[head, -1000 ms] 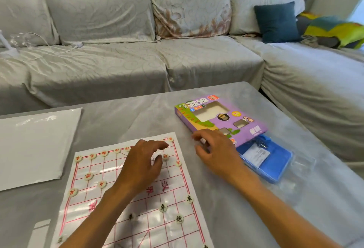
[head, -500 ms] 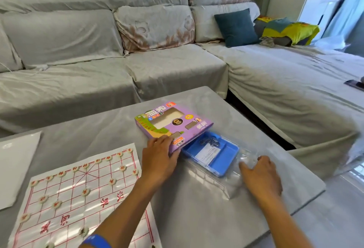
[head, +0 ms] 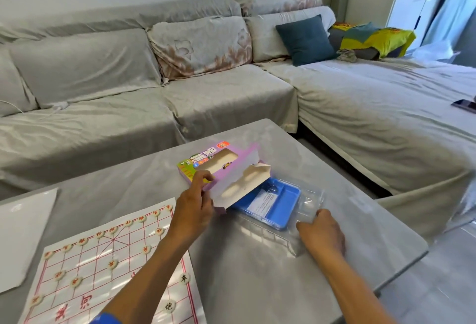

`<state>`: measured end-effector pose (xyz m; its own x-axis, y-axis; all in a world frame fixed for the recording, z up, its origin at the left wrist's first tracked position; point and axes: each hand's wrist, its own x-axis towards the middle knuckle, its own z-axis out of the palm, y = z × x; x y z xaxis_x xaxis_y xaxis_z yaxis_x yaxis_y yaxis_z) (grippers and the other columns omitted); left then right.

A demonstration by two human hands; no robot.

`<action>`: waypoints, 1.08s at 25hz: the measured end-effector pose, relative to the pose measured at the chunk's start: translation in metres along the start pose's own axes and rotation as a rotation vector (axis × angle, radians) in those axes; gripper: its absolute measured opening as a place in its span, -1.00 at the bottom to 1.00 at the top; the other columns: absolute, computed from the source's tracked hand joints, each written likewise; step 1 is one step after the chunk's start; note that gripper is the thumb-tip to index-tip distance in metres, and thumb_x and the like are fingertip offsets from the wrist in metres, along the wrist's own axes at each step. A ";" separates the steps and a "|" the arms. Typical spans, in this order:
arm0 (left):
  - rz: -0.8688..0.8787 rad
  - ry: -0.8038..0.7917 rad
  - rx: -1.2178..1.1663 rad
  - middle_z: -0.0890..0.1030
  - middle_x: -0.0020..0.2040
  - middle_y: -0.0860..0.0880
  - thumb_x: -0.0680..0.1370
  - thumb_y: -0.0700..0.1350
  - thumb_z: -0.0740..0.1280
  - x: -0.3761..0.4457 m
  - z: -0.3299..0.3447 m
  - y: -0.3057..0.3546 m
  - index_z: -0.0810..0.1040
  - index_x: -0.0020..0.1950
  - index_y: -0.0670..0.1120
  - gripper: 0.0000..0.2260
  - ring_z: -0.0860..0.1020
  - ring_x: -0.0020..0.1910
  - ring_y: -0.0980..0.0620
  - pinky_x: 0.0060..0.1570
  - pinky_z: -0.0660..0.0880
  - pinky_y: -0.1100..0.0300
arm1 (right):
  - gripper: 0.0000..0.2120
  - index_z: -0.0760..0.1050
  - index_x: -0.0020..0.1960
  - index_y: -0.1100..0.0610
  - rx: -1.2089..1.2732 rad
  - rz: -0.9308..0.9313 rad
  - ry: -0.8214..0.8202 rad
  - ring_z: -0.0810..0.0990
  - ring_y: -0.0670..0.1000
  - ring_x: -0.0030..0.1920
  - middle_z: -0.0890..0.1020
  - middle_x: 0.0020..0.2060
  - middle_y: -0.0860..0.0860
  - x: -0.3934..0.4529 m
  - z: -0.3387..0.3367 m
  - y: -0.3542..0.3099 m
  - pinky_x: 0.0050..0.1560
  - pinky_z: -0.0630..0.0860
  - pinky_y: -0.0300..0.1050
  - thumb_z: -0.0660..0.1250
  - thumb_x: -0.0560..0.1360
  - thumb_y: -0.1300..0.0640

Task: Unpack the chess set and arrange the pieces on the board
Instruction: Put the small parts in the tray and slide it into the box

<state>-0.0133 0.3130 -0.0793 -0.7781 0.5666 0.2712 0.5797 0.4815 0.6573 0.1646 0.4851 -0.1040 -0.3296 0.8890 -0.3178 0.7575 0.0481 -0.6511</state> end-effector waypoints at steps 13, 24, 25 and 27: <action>-0.197 0.029 0.109 0.38 0.37 0.01 0.46 -0.20 0.42 0.026 0.024 -0.017 0.41 0.40 -0.02 -0.48 0.42 0.25 -0.06 0.14 0.44 0.12 | -0.58 0.41 0.10 0.20 1.051 0.201 -0.186 0.53 0.12 -0.45 0.61 -0.15 0.26 -0.020 -0.015 -0.007 -0.51 0.46 -0.15 0.08 0.32 0.47; -0.198 -0.108 -0.022 0.37 0.39 0.03 0.40 -0.37 0.46 0.039 0.023 -0.037 0.38 0.41 0.07 -0.33 0.52 -0.03 0.08 -0.14 0.47 0.34 | -0.50 0.42 0.11 0.18 1.131 0.177 -0.265 0.59 0.25 -0.29 0.70 -0.20 0.15 -0.019 -0.026 -0.010 -0.54 0.45 -0.17 0.04 0.25 0.46; -0.192 -0.118 -0.034 0.37 0.39 0.04 0.41 -0.37 0.46 0.038 0.020 -0.039 0.39 0.41 0.07 -0.34 0.52 -0.04 0.09 -0.16 0.47 0.38 | -0.49 0.44 0.12 0.18 1.123 0.195 -0.274 0.59 0.26 -0.27 0.71 -0.22 0.13 -0.018 -0.024 -0.010 -0.56 0.44 -0.20 0.04 0.24 0.45; -0.164 -0.132 -0.062 0.38 0.39 0.04 0.43 -0.39 0.42 0.035 0.012 -0.042 0.41 0.40 0.09 -0.37 0.53 -0.07 0.14 -0.24 0.46 0.47 | -0.49 0.45 0.12 0.19 1.119 0.217 -0.303 0.57 0.15 -0.43 0.70 -0.17 0.15 -0.017 -0.021 -0.012 -0.52 0.45 -0.19 0.03 0.23 0.43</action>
<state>-0.0620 0.3205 -0.1060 -0.8200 0.5687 0.0647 0.4284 0.5349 0.7283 0.1733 0.4792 -0.0763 -0.4896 0.6775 -0.5489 -0.0520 -0.6510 -0.7573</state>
